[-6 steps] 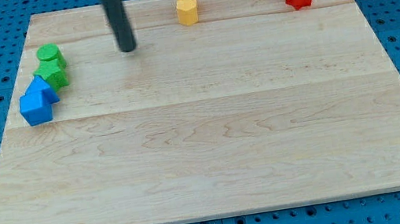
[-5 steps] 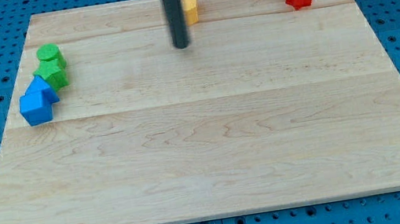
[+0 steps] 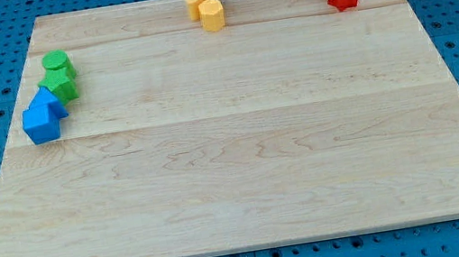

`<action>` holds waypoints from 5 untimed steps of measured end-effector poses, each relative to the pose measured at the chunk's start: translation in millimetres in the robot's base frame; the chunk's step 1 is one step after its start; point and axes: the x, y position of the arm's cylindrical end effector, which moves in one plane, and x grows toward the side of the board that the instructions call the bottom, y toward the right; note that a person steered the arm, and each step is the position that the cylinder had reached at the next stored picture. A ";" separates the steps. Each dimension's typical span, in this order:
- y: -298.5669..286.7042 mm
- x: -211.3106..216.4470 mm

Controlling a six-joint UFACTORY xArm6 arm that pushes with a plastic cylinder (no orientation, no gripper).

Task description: Keep yellow heart parallel left to yellow hexagon

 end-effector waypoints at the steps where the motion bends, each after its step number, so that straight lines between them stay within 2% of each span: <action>1: -34.7 -0.2; 3: -40.1 20.6; 5: 5.8 46.3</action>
